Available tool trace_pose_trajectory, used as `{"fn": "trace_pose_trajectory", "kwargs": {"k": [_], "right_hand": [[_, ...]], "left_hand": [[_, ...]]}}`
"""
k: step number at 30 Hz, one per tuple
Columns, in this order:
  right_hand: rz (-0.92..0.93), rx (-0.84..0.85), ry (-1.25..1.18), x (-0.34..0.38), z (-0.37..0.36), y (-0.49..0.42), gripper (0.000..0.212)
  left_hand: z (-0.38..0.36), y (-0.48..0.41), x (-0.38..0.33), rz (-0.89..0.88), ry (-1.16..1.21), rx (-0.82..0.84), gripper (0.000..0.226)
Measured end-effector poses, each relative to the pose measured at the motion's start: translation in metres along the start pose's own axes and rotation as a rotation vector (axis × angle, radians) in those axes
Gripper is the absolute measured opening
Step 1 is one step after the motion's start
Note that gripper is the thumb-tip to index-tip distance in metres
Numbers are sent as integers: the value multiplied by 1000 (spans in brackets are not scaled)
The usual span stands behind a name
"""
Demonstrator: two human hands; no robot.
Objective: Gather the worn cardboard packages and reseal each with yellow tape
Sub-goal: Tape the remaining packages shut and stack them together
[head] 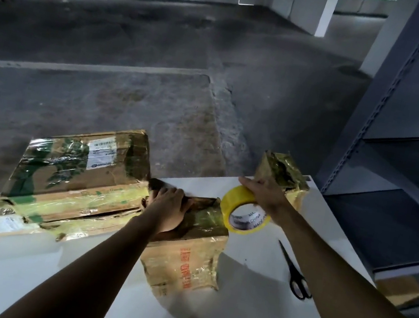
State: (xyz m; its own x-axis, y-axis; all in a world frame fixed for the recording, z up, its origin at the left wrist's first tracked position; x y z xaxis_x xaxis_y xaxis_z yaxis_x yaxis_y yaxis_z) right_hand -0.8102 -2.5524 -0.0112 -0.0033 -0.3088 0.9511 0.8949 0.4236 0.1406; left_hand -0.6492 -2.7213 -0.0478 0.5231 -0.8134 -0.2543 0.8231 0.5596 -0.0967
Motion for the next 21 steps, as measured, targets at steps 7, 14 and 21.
{"fn": "trace_pose_trajectory", "kwargs": {"k": [7,14,21], "right_hand": [[-333,-145,-514,-44,8,9,18],[-438,-30,-784,-51,-15,23,45],[-228,-166,-382,-34,48,-13,23]], "left_hand": [[-20,-26,-63,-32,124,35,34],[-32,-27,-56,8,-13,12,23],[-25,-22,-59,22,-44,5,56]]}}
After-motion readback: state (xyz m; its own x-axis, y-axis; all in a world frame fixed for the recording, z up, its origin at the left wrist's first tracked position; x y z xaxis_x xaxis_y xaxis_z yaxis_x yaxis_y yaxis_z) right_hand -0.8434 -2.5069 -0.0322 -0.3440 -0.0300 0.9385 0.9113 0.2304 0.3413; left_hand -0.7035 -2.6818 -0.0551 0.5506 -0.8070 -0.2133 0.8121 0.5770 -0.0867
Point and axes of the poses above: each hand's wrist, its own y-axis away from the middle knuckle, its own z-axis out of the back of the hand, x = y × z, the point moved 8 cm from there along -y, towards the middle knuckle, and after that the axes turned 14 degrees about -x, right-handed, at the moved point
